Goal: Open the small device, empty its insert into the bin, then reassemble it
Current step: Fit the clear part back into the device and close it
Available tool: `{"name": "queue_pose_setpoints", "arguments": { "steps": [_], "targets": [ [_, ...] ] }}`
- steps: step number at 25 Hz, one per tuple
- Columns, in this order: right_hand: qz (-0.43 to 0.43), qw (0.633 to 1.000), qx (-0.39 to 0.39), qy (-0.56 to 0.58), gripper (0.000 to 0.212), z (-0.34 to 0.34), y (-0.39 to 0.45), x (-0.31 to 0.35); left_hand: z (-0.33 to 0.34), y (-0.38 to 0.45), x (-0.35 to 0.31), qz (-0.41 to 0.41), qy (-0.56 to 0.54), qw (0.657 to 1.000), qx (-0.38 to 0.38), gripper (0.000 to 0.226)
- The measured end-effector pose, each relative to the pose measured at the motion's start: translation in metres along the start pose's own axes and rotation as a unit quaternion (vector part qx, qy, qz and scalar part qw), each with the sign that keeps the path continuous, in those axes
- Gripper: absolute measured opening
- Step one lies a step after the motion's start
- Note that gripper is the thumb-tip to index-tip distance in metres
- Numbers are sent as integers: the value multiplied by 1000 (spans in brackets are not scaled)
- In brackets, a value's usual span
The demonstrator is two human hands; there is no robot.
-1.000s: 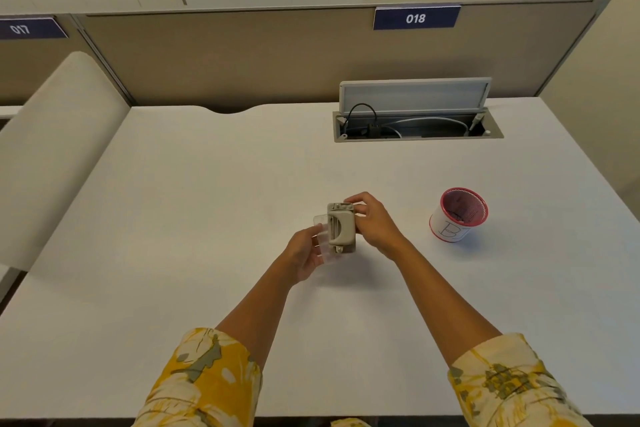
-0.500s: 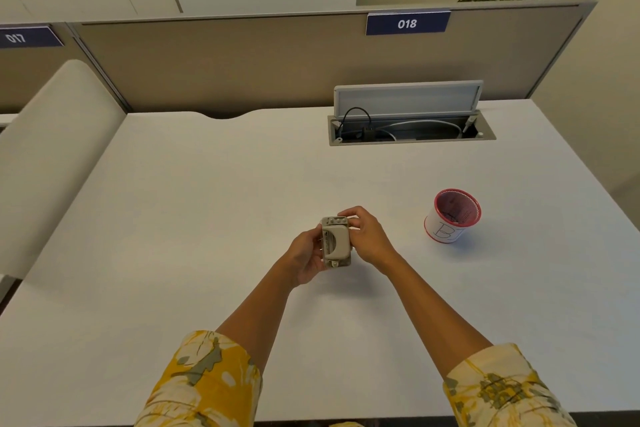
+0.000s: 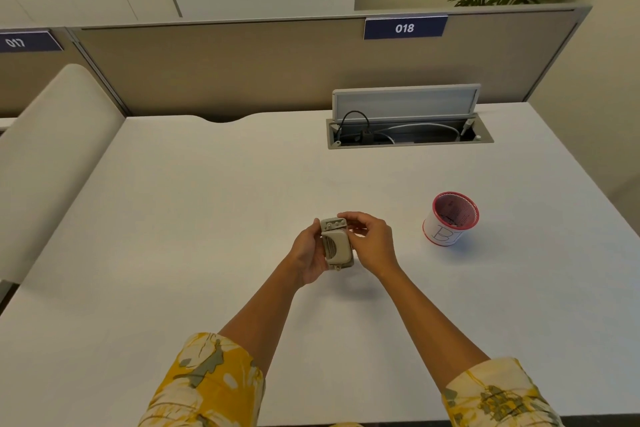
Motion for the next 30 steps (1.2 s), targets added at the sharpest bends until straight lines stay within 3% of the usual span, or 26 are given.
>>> {"name": "queue_pose_setpoints", "arguments": {
  "steps": [5, 8, 11, 16, 30],
  "targets": [
    [-17, 999, -51, 0, 30, -2, -1, 2, 6, 2, -2, -1, 2, 999, 32, 67],
    [-7, 998, -69, -2, 36, -4, 3, 2, 7, 3, -3, 5, 14, 999, 39, 58],
    [19, 999, -31, -20, 33, -7, 12, -2, 6, 1, -7, 15, 39, 998, 37, 45],
    [48, 994, 69, -64, 25, -14, 23, -14, 5, -3, -7, 11, 61, 997, 42, 47],
    [38, 995, 33, -87, 23, -21, 30, -19, 6, 7, -2, 50, 123, 991, 26, 43]
  ]
}}
Point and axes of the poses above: each hand's wrist, its own y-axis towards the middle knuckle, its own z-axis out of the palm, x = y × z, the point moved 3 cm from there along y, towards the middle knuckle, and after that the axes turned 7 degrees about -y, right-handed, at the moved point
